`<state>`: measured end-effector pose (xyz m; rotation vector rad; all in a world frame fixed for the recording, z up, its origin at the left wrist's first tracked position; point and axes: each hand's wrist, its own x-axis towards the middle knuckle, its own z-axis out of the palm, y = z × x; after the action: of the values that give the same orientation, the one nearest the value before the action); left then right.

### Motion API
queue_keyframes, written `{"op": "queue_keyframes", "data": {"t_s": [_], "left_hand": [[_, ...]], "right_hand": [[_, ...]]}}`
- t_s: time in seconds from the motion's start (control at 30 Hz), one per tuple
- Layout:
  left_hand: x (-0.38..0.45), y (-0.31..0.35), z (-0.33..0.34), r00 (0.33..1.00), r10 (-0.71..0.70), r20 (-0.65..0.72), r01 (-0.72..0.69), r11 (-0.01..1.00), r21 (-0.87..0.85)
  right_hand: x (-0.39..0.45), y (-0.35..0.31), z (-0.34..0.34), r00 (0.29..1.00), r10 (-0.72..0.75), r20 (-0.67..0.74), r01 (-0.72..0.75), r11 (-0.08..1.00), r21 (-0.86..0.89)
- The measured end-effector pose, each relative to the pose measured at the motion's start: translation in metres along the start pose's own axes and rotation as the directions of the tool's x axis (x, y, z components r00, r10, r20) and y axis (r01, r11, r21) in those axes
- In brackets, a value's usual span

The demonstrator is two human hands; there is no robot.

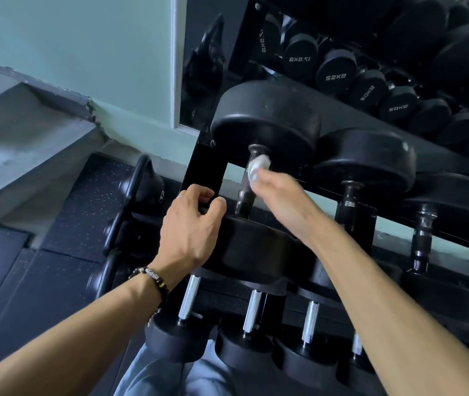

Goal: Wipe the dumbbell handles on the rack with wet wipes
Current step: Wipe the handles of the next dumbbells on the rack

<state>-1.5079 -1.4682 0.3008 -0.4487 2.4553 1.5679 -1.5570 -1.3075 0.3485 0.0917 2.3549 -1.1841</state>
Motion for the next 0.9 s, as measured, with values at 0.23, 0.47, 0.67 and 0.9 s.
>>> {"op": "queue_keyframes", "data": {"t_s": [0.23, 0.47, 0.67, 0.9], "left_hand": [[0.001, 0.000, 0.000, 1.000, -0.009, 0.002, 0.009, 1.000, -0.017], [0.001, 0.000, 0.000, 1.000, -0.001, 0.006, 0.002, 1.000, -0.026], [0.001, 0.000, 0.001, 1.000, 0.003, 0.004, -0.003, 1.000, -0.031], [0.001, -0.001, 0.000, 1.000, 0.006, -0.004, -0.007, 1.000, -0.024]], "right_hand": [[-0.010, 0.011, -0.002, 0.989, 0.059, 0.135, -0.062, 0.998, 0.019], [0.014, 0.001, -0.005, 0.991, 0.120, 0.058, -0.131, 0.953, 0.272], [-0.009, 0.002, -0.014, 0.987, 0.143, 0.077, -0.160, 0.937, 0.311], [0.020, 0.002, -0.001, 0.953, 0.293, -0.079, -0.239, 0.885, 0.400]]}}
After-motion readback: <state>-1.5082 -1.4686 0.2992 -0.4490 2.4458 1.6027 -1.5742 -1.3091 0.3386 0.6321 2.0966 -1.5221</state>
